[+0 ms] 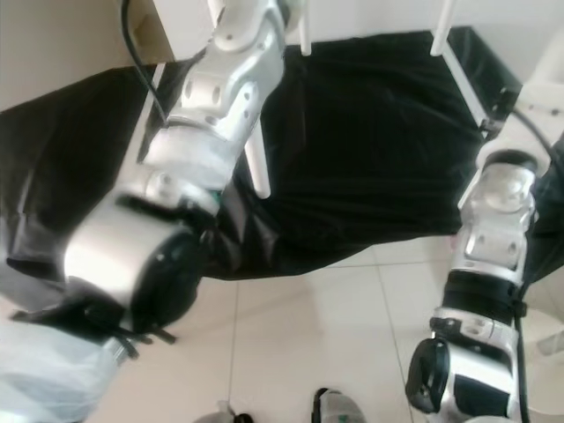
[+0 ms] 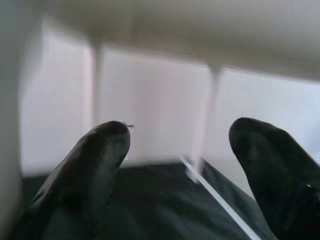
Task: Building children table
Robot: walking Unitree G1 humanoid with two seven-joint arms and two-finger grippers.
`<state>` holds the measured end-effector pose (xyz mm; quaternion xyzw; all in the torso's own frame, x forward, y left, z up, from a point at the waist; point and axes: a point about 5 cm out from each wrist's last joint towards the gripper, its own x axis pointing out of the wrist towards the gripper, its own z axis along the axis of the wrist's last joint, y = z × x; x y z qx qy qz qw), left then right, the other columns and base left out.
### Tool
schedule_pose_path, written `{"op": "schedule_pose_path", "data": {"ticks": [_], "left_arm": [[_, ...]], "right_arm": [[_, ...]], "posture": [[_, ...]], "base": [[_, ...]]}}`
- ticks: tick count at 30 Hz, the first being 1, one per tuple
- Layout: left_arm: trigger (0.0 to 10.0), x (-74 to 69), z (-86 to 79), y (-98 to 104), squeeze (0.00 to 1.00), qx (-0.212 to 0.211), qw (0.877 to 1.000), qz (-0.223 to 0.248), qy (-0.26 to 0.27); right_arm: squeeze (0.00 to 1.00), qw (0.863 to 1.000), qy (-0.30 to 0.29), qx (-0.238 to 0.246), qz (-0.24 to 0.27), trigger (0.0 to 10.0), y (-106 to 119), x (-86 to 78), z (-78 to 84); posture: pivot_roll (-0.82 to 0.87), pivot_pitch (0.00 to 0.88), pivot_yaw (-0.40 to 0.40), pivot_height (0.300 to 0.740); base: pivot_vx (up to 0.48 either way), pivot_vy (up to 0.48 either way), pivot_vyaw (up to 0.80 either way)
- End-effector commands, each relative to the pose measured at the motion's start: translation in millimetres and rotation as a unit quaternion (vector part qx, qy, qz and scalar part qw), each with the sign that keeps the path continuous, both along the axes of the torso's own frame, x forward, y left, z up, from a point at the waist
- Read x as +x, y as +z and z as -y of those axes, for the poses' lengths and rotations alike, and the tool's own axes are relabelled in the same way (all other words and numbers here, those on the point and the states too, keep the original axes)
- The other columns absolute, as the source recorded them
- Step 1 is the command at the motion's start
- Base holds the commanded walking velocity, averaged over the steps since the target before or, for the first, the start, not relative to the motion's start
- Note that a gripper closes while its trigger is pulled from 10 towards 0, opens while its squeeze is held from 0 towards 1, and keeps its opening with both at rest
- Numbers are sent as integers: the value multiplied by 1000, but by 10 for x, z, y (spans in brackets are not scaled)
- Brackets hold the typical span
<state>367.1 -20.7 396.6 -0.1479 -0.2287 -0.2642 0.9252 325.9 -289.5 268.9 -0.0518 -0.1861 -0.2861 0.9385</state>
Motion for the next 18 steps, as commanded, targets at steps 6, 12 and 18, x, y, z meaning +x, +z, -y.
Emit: {"op": "schedule_pose_path", "data": {"ticks": [6,12,18], "left_arm": [[10000,-173,305,-526,1000,122,969,-32,-211],[10000,-219,177,-849,1000,162,958,-35,-235],[10000,-384,-130,-1248,1000,190,936,-33,-295]], "right_arm": [[1000,998,25,24,-48,10000,-318,97,-44],[1000,998,40,39,-17,10000,-367,54,-128],[1000,998,57,23,13,10000,-465,-111,-235]], "posture": [[9,117,70,740],[16,118,65,740],[19,113,62,740]], "base": [[0,0,0],[0,0,0],[0,0,0]]}}
